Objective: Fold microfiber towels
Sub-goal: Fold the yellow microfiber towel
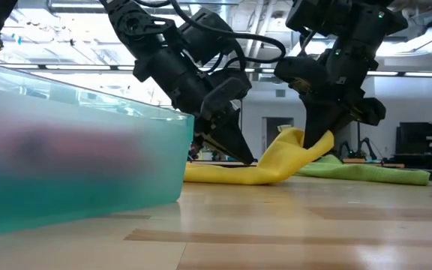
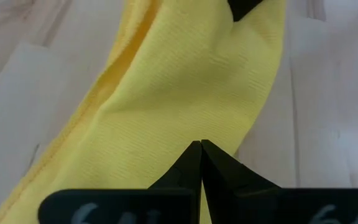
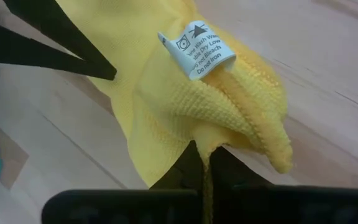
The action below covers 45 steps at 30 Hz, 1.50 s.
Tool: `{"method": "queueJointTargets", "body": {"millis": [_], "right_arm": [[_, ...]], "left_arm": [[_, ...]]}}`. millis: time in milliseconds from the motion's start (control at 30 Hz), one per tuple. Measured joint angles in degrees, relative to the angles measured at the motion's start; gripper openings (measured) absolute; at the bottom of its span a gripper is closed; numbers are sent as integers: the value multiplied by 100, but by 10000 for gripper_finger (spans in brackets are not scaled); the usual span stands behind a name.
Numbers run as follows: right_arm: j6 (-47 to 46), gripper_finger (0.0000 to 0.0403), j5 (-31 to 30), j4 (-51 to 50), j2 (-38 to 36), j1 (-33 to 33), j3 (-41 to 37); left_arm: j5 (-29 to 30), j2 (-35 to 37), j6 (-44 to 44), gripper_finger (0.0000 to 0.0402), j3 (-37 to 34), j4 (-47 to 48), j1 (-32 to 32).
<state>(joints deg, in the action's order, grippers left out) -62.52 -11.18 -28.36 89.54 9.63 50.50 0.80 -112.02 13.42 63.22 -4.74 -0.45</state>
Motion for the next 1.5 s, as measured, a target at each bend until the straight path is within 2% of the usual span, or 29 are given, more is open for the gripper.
{"method": "queueJointTargets", "body": {"millis": [100,433,700,900,1067,1200,1500], "right_arm": [[0,25,10,1,0,0,0],[-41,27,57,12,-2,-2,0],[-39,22,61,11,-2,-1,0],[-39,25,61,14,-2,-2,0],[20,22,61,14,-2,-13,0],[105,23,81,11,-2,-50,0],[155,25,101,-4,-2,-129,-2]], "left_arm": [[-192,-66,-28,0,2,-92,0],[-309,-386,-32,0,2,-252,0],[-99,-421,-91,0,11,-249,-33],[-177,89,114,0,-2,97,133],[413,449,-427,0,7,431,273],[72,311,-579,0,7,122,371],[-210,-74,-697,0,1,-75,411]]}}
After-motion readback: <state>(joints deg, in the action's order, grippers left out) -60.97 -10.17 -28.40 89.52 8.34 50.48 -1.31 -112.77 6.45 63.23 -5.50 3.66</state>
